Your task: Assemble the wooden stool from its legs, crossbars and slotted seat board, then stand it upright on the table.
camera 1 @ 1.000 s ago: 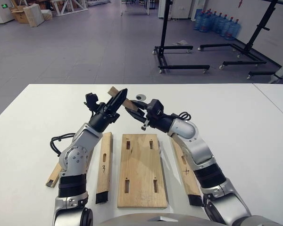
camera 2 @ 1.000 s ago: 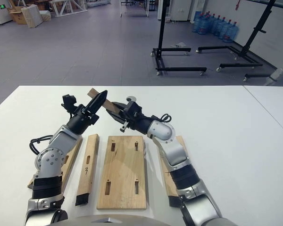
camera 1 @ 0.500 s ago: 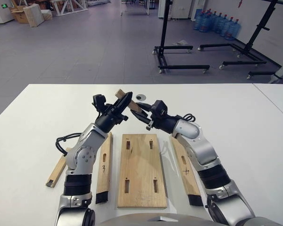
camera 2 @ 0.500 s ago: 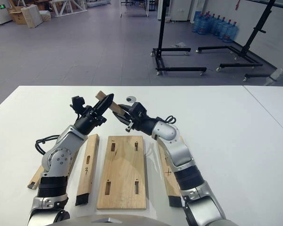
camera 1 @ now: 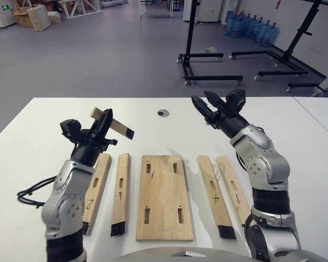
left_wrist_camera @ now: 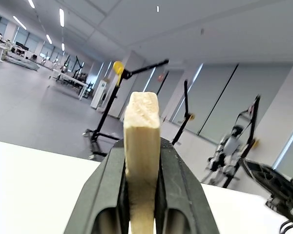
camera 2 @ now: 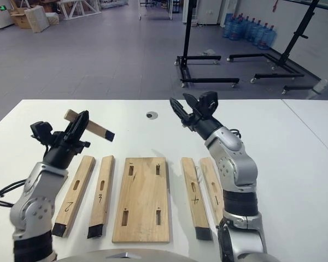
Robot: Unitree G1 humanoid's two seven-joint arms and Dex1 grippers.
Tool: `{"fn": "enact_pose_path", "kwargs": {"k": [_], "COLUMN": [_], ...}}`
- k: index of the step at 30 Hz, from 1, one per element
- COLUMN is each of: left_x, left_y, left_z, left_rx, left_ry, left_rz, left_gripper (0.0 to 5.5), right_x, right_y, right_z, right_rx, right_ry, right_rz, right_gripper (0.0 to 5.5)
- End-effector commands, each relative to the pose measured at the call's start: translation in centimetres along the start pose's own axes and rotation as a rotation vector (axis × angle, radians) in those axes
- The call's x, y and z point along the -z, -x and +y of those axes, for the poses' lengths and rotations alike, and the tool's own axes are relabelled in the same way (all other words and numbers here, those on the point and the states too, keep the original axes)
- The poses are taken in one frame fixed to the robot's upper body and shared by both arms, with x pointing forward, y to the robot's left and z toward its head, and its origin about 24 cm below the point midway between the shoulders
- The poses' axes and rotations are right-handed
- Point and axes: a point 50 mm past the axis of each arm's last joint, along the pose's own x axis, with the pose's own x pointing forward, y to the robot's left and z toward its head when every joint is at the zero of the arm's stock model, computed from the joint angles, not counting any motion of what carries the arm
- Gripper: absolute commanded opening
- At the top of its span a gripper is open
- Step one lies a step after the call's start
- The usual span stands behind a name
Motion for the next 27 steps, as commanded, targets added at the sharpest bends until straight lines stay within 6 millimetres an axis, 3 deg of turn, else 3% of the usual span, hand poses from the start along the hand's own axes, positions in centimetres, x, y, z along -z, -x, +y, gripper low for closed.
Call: {"fn": "enact_pose_path", "kwargs": {"k": [1, 6, 11, 20, 27], "left_x": [-1.3, 0.0, 1.3, 1.3, 1.8], "left_y": [1.8, 4.7, 7.6, 6.9, 7.3], "left_z": [0.0, 2.2, 3.3, 4.0, 4.6], "left_rx": [-0.007, -0.057, -0.192, -0.261, -0.258], "left_ry": [-0.133, -0.230, -0.220, -0.241, -0.253], "left_rz": [0.103, 0.279, 0.370, 0.301, 0.346], "left_gripper": [0.39, 0.39, 0.39, 0.39, 0.39], "right_x": [0.6, 1.5, 1.8, 2.4, 2.2], "right_y": [2.0, 2.6, 2.7, 3.0, 3.0], "right_z": [-1.1, -0.3, 0.0, 0.6, 0.6], "right_rx": [0.152, 0.219, 0.241, 0.246, 0.255], "right_ry": [0.007, -0.006, 0.010, 0.003, 0.000], "right_rz": [-0.005, -0.003, -0.001, 0.009, 0.002], "right_gripper": [2.77, 2.77, 2.77, 2.77, 2.77]}}
